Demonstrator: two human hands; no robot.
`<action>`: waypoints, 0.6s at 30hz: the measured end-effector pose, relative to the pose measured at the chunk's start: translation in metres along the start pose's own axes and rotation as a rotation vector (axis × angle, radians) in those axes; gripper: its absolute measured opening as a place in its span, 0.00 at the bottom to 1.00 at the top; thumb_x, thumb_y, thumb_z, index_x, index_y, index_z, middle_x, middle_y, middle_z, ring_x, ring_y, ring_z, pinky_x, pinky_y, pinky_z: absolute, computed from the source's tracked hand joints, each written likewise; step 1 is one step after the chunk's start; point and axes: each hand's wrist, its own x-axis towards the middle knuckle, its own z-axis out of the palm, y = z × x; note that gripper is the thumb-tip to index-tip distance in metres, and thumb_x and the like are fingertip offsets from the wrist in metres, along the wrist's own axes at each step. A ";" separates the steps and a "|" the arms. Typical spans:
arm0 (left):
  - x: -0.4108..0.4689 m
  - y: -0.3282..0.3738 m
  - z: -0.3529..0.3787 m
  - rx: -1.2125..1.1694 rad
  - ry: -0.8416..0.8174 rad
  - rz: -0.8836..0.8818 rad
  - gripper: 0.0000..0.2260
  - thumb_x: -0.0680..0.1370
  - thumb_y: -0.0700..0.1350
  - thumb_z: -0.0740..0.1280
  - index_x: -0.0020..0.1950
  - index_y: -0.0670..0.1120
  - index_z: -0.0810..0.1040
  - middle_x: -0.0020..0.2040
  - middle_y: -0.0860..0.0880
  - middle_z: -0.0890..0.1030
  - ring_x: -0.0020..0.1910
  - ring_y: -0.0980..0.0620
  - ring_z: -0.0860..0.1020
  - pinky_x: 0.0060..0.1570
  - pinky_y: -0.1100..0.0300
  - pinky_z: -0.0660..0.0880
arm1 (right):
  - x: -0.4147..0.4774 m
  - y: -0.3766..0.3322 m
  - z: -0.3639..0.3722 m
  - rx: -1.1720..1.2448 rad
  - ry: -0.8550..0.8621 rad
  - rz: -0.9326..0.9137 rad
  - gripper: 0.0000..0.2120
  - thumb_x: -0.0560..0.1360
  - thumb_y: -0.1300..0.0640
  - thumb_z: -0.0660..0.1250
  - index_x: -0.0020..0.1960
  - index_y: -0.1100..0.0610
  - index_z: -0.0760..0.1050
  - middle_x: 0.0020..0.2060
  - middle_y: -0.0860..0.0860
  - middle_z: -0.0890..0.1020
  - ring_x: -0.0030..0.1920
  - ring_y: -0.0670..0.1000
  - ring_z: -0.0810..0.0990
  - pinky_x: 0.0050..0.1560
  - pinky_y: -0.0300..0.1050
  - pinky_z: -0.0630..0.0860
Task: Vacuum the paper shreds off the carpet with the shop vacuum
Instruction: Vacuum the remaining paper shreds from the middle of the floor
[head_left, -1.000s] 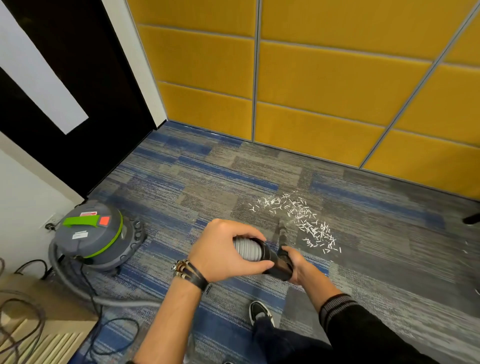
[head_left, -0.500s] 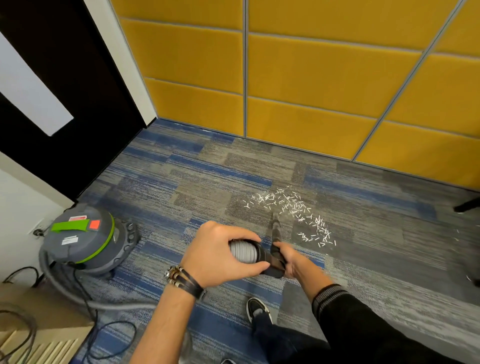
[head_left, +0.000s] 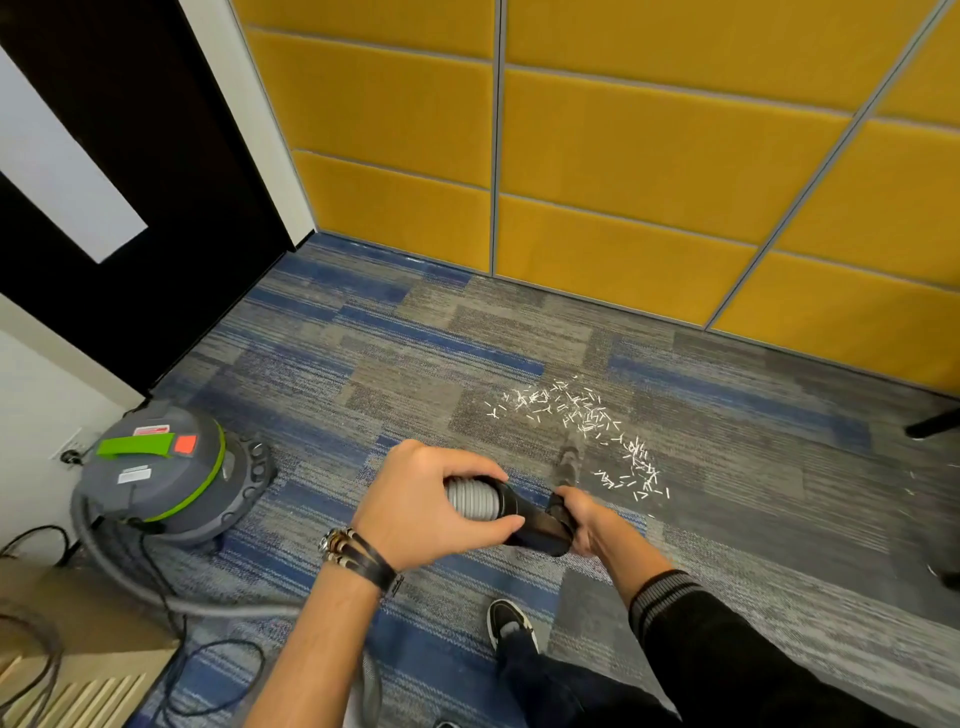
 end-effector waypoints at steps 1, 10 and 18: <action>-0.001 -0.002 -0.002 0.001 -0.005 0.006 0.15 0.65 0.58 0.82 0.48 0.54 0.89 0.43 0.64 0.86 0.43 0.67 0.84 0.49 0.67 0.79 | -0.003 -0.002 0.009 0.000 -0.024 -0.009 0.15 0.81 0.47 0.60 0.54 0.60 0.70 0.41 0.60 0.81 0.36 0.58 0.82 0.35 0.54 0.83; -0.012 -0.027 -0.004 -0.107 -0.033 -0.103 0.15 0.64 0.60 0.82 0.46 0.57 0.88 0.41 0.62 0.86 0.45 0.57 0.84 0.47 0.66 0.77 | -0.017 0.011 0.003 -0.043 0.039 -0.008 0.12 0.83 0.50 0.57 0.47 0.58 0.68 0.34 0.56 0.79 0.22 0.55 0.80 0.22 0.46 0.77; -0.027 -0.013 -0.010 -0.019 -0.023 -0.041 0.16 0.65 0.61 0.80 0.48 0.56 0.89 0.41 0.66 0.84 0.44 0.65 0.83 0.49 0.68 0.78 | -0.019 0.028 0.009 -0.091 0.076 -0.019 0.14 0.82 0.48 0.58 0.45 0.57 0.70 0.28 0.56 0.80 0.26 0.55 0.81 0.31 0.45 0.79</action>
